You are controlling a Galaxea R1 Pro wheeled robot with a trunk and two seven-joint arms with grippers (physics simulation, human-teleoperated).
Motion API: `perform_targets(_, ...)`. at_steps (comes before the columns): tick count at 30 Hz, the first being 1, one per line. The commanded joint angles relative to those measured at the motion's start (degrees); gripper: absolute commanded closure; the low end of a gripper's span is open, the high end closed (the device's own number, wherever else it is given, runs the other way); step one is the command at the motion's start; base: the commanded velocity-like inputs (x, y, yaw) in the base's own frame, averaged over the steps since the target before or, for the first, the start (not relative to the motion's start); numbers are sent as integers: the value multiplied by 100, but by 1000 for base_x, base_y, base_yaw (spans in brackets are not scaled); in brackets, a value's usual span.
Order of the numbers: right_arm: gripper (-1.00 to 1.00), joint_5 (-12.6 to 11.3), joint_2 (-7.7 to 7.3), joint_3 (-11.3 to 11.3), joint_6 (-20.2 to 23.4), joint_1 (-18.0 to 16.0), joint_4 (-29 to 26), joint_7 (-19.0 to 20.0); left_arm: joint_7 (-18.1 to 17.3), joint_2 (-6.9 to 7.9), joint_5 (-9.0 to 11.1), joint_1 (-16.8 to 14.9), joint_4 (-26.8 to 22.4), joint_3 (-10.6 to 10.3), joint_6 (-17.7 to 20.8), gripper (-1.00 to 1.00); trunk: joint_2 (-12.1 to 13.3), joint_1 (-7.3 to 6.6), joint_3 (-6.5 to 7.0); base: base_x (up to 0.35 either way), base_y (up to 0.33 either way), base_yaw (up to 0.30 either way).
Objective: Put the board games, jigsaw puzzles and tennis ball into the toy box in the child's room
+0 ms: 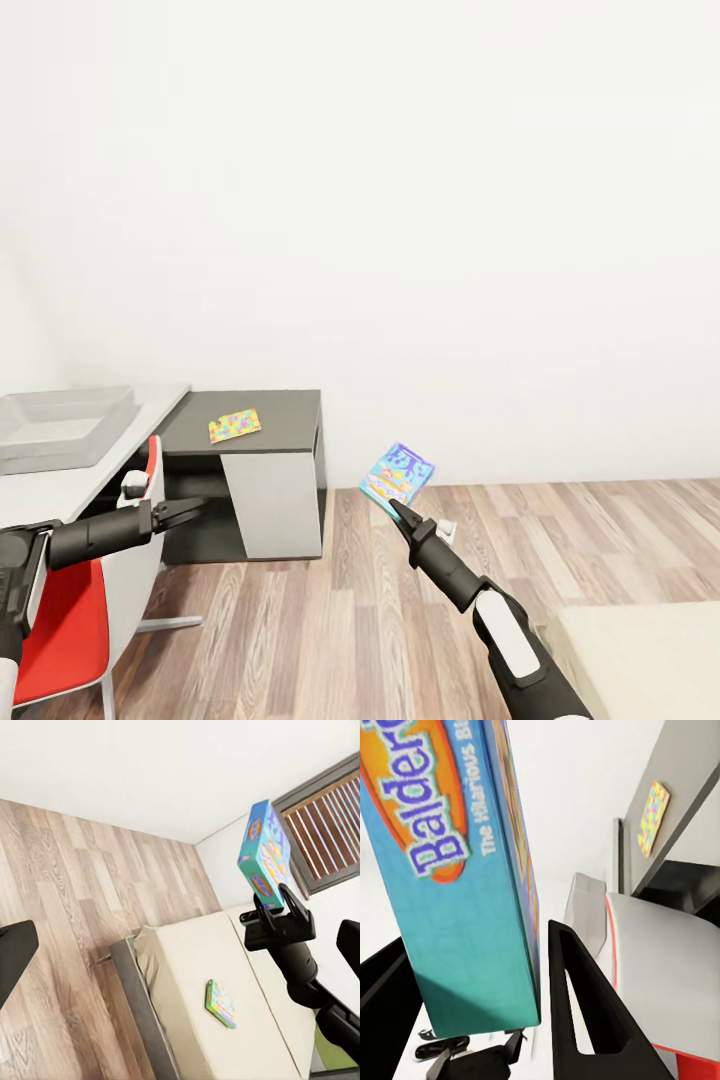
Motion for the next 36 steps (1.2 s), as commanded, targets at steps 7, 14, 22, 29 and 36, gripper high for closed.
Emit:
perform_targets(7,100,-27,20,-19,41,-5,-114,-30,-46,-4,-60,-7,-4,9,56,-100,-13,4,2,27,0,121)
perform_targets(14,100,-27,14,-11,45,-5,-123,-33,-80,-4,-60,-7,-28,15,43,-100,-13,4,33,94,0,240)
perform_targets(22,100,-24,14,42,42,-6,-120,-43,-100,63,-71,-267,-396,18,190,-100,-13,4,69,15,0,247)
perform_targets(29,100,-21,3,59,45,-7,-119,-44,10,220,-78,-779,-498,54,244,-100,-13,4,101,0,0,247)
perform_targets(36,100,-19,0,60,48,-6,-119,-41,375,350,-69,-798,-497,268,217,-100,-13,4,132,0,0,247)
